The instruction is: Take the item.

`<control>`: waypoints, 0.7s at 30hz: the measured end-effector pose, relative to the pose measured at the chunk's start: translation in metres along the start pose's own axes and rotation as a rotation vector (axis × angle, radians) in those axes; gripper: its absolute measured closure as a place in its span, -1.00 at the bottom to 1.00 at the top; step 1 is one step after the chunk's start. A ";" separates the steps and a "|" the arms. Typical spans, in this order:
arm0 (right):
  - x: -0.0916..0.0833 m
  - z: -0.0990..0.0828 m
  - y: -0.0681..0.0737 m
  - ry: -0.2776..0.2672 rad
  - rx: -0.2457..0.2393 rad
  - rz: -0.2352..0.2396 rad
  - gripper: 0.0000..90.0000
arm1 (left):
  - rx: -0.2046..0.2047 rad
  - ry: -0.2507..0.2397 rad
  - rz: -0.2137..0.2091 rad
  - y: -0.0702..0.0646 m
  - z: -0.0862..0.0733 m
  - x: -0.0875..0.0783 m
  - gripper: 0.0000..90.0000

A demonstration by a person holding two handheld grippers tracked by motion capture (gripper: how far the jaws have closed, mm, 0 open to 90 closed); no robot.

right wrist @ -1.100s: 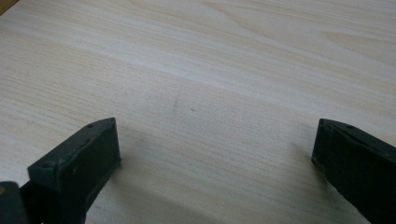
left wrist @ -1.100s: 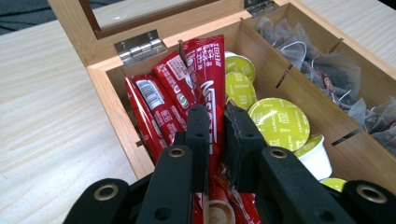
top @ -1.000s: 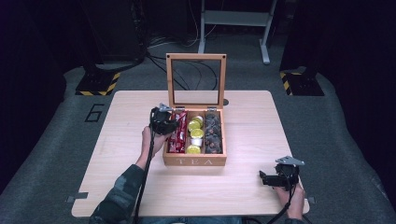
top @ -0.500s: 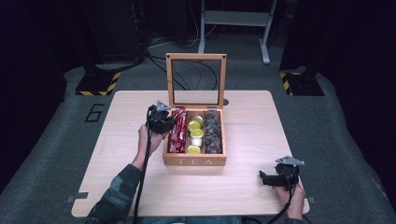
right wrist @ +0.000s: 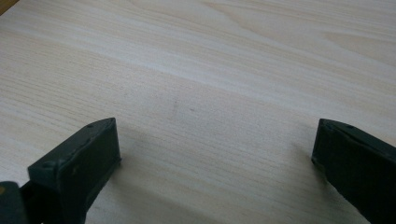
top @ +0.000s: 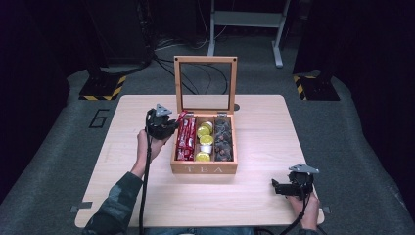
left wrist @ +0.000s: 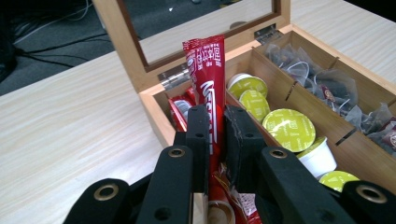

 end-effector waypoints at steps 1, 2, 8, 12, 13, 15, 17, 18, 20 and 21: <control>0.000 0.000 0.000 0.000 0.000 0.000 -0.99 | -0.005 0.001 0.004 0.001 0.000 -0.001 0.77; 0.000 0.000 0.000 0.000 0.000 0.000 -0.99 | -0.003 -0.002 0.007 0.003 -0.001 -0.002 0.78; 0.000 0.000 0.000 0.000 0.000 0.000 -0.99 | -0.010 -0.007 0.028 0.010 -0.004 -0.007 0.77; 0.000 0.000 0.000 0.000 0.001 0.000 -0.99 | -0.017 -0.006 0.043 0.018 -0.007 -0.011 0.77; 0.000 0.000 0.000 0.000 0.000 0.000 -0.99 | -0.025 -0.014 0.046 0.020 -0.008 -0.011 0.77; 0.000 0.000 0.000 0.000 0.001 0.000 -0.99 | -0.029 -0.007 0.047 0.024 -0.010 -0.012 0.77; 0.000 0.000 0.000 0.001 -0.001 0.000 -0.99 | -0.032 -0.008 0.053 0.027 -0.011 -0.013 0.77; 0.000 0.000 0.000 0.000 0.001 -0.001 -0.99 | -0.037 -0.009 0.054 0.029 -0.012 -0.013 0.77; 0.000 0.000 0.000 0.000 0.001 -0.001 -0.99 | -0.043 -0.007 0.057 0.032 -0.013 -0.014 0.77; 0.000 0.000 0.000 0.000 0.001 -0.001 -0.99 | -0.042 -0.006 0.060 0.033 -0.014 -0.015 0.77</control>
Point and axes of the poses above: each handheld gripper's, and its own axes: x roughly forward along the jaws, z roughly out of its top, y roughly to its left, the point moved 3 cm from there along x, roughly forward along the jaws, and after that the axes turned 12 degrees about y, right-handed, at the moved point
